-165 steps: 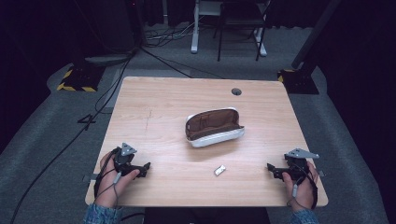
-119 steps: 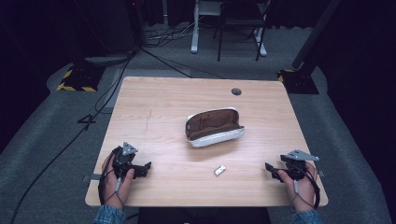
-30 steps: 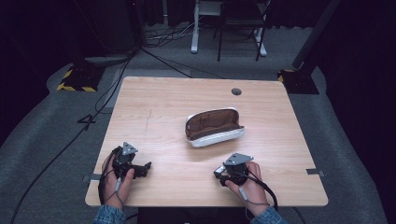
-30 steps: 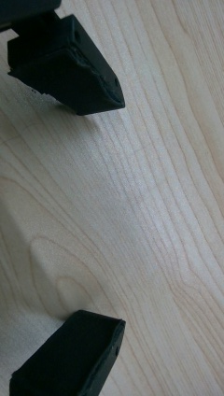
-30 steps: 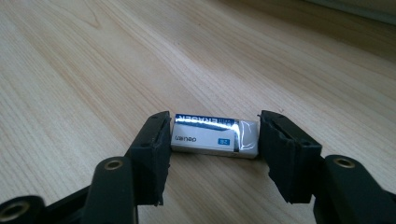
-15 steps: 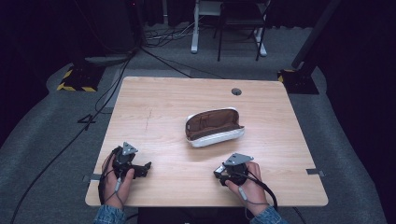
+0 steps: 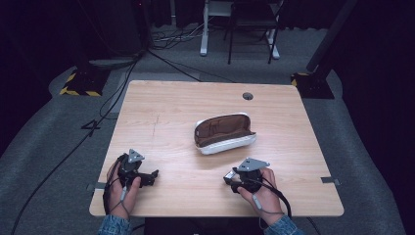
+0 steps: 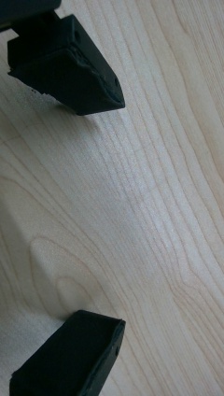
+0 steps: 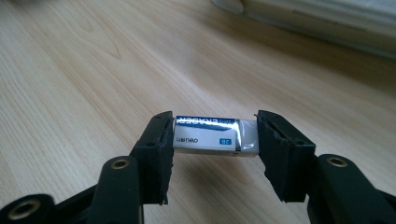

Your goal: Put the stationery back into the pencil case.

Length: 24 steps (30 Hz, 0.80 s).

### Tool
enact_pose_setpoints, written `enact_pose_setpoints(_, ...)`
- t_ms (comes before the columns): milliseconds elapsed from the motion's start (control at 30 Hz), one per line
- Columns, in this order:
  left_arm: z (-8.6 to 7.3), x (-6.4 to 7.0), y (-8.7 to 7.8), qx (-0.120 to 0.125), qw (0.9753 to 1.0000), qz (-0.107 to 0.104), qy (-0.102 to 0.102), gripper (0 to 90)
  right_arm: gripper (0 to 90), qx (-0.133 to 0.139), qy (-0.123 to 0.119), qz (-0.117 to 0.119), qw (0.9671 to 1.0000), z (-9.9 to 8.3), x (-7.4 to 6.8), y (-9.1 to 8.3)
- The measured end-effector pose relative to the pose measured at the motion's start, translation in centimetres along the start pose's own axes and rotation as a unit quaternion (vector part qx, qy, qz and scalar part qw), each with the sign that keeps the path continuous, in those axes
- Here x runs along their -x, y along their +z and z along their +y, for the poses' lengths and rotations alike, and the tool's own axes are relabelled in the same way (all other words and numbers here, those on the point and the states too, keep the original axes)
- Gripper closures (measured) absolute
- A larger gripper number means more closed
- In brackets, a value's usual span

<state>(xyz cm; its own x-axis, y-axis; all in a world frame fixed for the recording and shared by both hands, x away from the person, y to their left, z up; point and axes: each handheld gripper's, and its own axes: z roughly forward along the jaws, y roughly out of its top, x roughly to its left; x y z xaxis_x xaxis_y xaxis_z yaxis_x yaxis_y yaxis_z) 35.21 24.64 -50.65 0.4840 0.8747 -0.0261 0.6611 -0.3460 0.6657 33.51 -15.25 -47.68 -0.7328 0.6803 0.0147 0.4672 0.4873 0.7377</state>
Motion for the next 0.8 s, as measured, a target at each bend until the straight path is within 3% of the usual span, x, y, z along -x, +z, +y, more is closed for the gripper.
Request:
enact_pose_setpoints(400, 0.0, 0.0, 0.0, 0.000, 1.0000, 0.000, 0.000, 0.4, 48.5, 0.044, -0.010, -0.013, 0.9989, 2.6, 0.3, -1.7)
enact_pose_setpoints(800, 0.0, 0.0, 0.0, -0.001, 1.0000, 0.000, 0.001, 0.2, 48.5, 0.056, -0.027, -0.031, 0.9976, 5.5, 1.5, -2.9)
